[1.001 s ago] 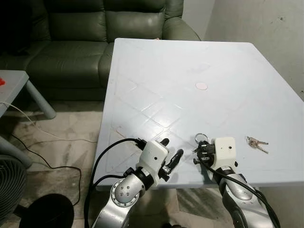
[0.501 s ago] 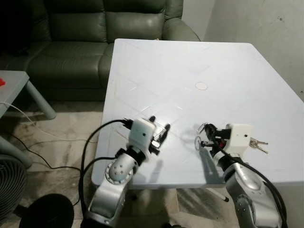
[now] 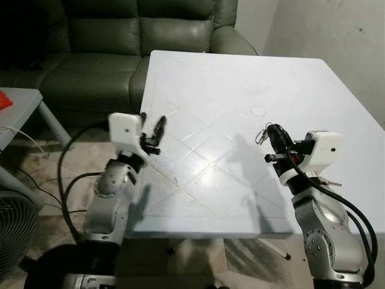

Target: Hang keys on a hook

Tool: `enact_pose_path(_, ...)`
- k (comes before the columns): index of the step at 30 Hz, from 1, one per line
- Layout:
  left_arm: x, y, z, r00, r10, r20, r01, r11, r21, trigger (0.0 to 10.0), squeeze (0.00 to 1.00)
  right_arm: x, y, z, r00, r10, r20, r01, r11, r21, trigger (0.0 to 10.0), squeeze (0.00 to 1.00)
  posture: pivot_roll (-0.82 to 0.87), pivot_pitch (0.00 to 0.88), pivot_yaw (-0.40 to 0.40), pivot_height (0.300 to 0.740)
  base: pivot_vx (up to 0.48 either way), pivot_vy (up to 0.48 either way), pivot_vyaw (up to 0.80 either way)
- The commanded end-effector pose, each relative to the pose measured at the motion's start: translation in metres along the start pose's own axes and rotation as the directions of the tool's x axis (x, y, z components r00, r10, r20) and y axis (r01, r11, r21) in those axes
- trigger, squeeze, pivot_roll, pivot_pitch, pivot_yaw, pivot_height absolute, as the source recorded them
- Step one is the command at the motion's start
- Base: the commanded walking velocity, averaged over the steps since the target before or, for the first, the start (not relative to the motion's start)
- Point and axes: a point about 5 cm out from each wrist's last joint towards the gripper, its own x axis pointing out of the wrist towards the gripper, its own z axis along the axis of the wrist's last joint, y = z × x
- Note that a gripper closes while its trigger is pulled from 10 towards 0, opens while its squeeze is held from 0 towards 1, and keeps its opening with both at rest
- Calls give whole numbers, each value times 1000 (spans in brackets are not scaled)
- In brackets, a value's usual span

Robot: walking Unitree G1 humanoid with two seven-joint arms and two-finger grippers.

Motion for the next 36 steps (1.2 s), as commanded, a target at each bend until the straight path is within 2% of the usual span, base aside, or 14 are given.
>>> enact_pose_path(1, 2, 4, 2, 1000, 21, 4, -21, 1000, 3, 10000, 0, 2, -1, -6, 999, -19, -36, 17, 999, -42, 10000, 0, -55, 30, -37, 740, 0, 0, 0)
enact_pose_path(4, 4, 14, 10, 998, 58, 18, -57, 998, -33, 10000, 0, 4, 1, -9, 998, -20, -67, 16, 997, -71, 10000, 0, -59, 28, -30, 740, 0, 0, -694)
enact_pose_path(9, 6, 21, 8, 997, 77, 12, -77, 996, -42, 10000, 0, 7, 3, -11, 998, -22, -65, 15, 995, -101, 10000, 0, -71, 16, -22, 740, 0, 0, -694)
enact_pose_path(17, 10, 21, 10, 997, 74, 20, -73, 997, -34, 10000, 0, 13, 6, -10, 998, -30, -51, 24, 995, -101, 10000, 0, -74, 5, -17, 740, 0, 0, -695)
enact_pose_path(22, 10, 25, 8, 997, 79, 9, -79, 995, -55, 10000, 0, 14, 7, -10, 998, -39, -48, 34, 995, -95, 10000, 0, -76, 3, -10, 740, 0, 0, -695)
enact_pose_path(26, 11, 25, 7, 997, 80, 11, -79, 994, -73, 10000, 0, 14, 9, -12, 998, -41, -48, 36, 994, -98, 10000, 0, -79, 3, -11, 740, 0, 413, -697)
enact_pose_path(28, 13, 25, 7, 995, 101, 4, -100, 995, -29, 10000, 0, 13, 11, -12, 998, -44, -50, 39, 994, -99, 10000, 0, -85, 6, -10, 740, 0, 186, -694)
enact_pose_path(36, 13, 23, 1, 993, 114, -21, -115, 993, -33, 10000, 0, 13, 10, -10, 997, -54, -46, 48, 992, -116, 10000, 0, -91, 25, -27, 740, 0, 0, -692)
